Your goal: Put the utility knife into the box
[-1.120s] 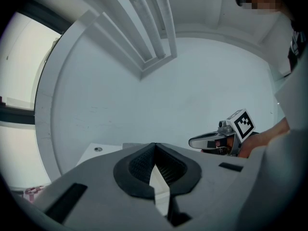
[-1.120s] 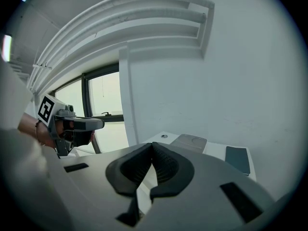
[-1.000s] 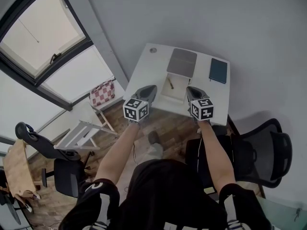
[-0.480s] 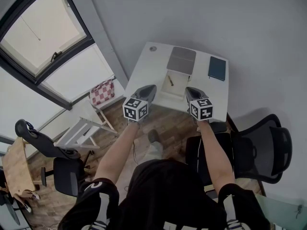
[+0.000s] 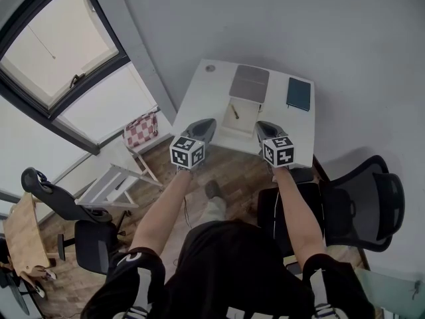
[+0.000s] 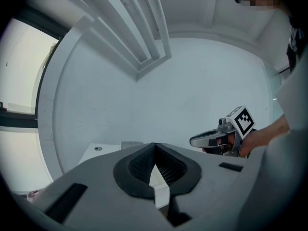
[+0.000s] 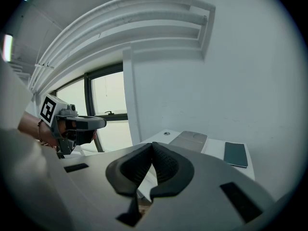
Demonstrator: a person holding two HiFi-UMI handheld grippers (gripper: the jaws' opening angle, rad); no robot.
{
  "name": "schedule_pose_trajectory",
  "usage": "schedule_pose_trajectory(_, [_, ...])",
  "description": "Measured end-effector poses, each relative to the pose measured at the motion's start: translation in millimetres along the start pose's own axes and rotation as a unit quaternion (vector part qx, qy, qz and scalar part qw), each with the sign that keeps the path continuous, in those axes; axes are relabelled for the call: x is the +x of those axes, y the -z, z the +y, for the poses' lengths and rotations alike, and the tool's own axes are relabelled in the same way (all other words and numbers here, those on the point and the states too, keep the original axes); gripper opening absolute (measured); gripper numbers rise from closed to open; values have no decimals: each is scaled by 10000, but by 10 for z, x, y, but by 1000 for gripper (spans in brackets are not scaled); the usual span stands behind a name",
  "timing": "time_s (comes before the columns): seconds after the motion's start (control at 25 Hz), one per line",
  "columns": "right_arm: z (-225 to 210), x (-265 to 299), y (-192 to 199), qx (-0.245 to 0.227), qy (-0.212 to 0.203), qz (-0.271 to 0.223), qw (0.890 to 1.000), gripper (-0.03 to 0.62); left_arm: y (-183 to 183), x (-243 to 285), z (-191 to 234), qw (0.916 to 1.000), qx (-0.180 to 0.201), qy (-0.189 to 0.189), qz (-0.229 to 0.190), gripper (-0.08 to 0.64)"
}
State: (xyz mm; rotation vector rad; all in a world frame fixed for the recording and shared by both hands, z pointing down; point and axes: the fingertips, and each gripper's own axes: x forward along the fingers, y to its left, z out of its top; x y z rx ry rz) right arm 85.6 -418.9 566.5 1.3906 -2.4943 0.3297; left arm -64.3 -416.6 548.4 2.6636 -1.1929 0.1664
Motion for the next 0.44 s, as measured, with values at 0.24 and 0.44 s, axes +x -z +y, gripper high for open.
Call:
schedule_pose_trajectory(0.24, [10, -7, 8, -7, -10, -6, 10000, 15, 21, -10, -9, 10000, 50, 6, 17, 25])
schedule_pose_trajectory(0.44, [53, -1, 6, -7, -20, -19, 10000, 15, 16, -46, 2, 10000, 56, 10, -9, 25])
